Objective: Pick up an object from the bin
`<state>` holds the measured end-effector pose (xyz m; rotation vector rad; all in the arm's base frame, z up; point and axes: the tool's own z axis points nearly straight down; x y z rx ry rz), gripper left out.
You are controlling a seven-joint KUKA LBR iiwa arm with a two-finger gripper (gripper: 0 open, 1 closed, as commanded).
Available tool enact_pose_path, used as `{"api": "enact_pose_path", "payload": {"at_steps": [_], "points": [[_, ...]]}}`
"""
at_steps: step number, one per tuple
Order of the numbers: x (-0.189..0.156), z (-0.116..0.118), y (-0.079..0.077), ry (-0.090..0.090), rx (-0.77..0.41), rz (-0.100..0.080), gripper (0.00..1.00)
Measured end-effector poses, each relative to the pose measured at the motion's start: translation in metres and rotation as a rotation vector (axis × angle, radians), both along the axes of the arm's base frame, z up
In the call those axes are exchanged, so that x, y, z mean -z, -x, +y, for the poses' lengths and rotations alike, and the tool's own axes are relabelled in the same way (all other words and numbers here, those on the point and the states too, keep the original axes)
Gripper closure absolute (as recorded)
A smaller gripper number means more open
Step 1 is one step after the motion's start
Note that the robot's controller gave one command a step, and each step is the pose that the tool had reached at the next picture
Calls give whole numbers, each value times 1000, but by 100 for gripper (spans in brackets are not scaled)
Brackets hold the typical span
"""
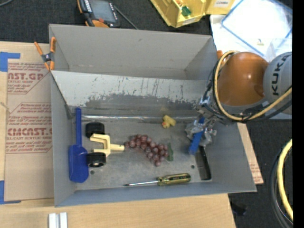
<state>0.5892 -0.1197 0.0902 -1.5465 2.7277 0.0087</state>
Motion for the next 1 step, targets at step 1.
{"api": "enact_pose_path", "payload": {"at_steps": [1], "points": [[-37,0,-3,2,1,-10,100]]}}
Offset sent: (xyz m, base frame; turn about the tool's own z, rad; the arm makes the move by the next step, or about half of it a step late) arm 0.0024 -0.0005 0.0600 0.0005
